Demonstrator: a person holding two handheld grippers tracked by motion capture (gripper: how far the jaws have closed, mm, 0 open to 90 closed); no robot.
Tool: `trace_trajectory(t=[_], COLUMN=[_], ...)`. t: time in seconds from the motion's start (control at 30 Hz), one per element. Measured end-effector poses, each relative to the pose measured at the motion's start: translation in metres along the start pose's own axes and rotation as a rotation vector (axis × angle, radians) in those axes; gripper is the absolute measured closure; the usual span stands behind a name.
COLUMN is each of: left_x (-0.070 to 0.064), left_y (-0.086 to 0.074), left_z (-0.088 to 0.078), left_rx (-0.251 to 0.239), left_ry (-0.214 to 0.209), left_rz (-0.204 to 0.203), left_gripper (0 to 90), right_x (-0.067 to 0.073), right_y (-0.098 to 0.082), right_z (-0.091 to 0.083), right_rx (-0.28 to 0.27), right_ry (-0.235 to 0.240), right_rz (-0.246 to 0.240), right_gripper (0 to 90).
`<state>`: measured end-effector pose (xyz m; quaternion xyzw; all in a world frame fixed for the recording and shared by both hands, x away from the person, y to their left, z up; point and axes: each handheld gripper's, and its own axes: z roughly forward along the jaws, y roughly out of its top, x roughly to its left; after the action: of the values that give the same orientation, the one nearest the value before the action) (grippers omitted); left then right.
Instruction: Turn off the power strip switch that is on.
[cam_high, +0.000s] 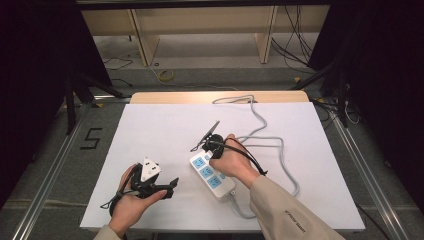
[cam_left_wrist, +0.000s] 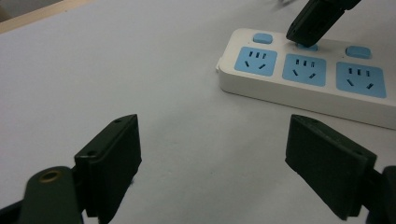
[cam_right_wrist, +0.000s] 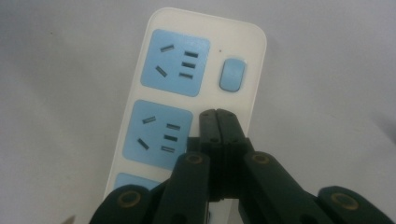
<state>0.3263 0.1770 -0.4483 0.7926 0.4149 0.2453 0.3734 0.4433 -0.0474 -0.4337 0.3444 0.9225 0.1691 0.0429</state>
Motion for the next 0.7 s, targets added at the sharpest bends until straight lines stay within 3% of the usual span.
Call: trace_trajectory(t=[0.7], left_x=[0.0002], left_y=[-0.0001], left_z=[-0.0001], left_rx=[0.0], left_ry=[-0.001], left_rz=[0.001], left_gripper=[17.7], right_x=[0.0005], right_y=[0.0035], right_z=[-0.0002], right_rx=[0.041], right_ry=[-0.001], right_rz=[0.027], right_gripper=[90.0])
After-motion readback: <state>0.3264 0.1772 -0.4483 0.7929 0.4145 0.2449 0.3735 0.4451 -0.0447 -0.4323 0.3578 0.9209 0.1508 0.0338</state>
